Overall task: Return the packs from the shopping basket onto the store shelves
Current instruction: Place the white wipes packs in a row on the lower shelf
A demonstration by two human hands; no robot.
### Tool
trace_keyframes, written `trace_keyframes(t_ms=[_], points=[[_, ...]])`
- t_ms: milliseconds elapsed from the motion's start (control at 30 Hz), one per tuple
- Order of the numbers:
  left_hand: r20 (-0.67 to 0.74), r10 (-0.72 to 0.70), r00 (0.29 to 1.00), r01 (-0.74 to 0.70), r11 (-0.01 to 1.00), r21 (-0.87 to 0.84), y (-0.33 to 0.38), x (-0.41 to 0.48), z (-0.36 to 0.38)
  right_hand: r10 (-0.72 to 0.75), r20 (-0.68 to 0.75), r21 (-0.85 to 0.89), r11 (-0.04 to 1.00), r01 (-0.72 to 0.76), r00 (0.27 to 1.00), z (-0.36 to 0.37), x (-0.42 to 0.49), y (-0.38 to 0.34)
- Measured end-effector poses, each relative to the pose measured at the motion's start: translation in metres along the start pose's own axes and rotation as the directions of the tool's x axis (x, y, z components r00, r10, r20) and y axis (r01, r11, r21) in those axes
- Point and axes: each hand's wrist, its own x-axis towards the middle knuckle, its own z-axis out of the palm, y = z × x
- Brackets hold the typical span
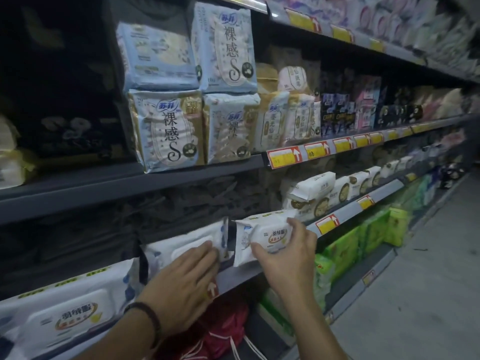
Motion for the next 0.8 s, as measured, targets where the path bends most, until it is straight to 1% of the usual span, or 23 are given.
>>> trace_keyframes(t_ms=[100, 200, 333, 433, 633, 800], points=[[-0.009, 0.009, 1.0, -0.009, 1.0, 0.012, -0.007, -0.005, 0.012, -0.053, 0.036, -0.024, 0.998, 0.054, 0.998, 0.019, 0.028, 0.003], [-0.01, 0.004, 1.0, -0.004, 1.0, 0.027, -0.004, -0.006, 0.017, -0.093, 0.108, -0.106, 0.989, 0.104, 0.99, 0.037, 0.052, 0.004], [-0.004, -0.005, 1.0, 0.005, 1.0, 0.006, -0.005, -0.007, 0.019, -0.06, 0.147, -0.164, 0.983, 0.085, 0.987, 0.059, 0.066, 0.005], [0.015, 0.014, 1.0, -0.014, 1.0, 0.01, -0.003, -0.006, 0.018, -0.047, 0.159, -0.217, 0.973, 0.081, 0.986, 0.072, 0.076, 0.001], [0.036, 0.013, 0.999, -0.012, 1.0, -0.011, -0.003, -0.005, 0.018, -0.019, 0.216, -0.318, 0.944, 0.089, 0.976, 0.081, 0.087, -0.013], [0.055, 0.016, 0.998, -0.015, 1.0, -0.026, -0.003, -0.005, 0.017, -0.001, 0.23, -0.333, 0.939, 0.079, 0.973, 0.084, 0.09, -0.012]])
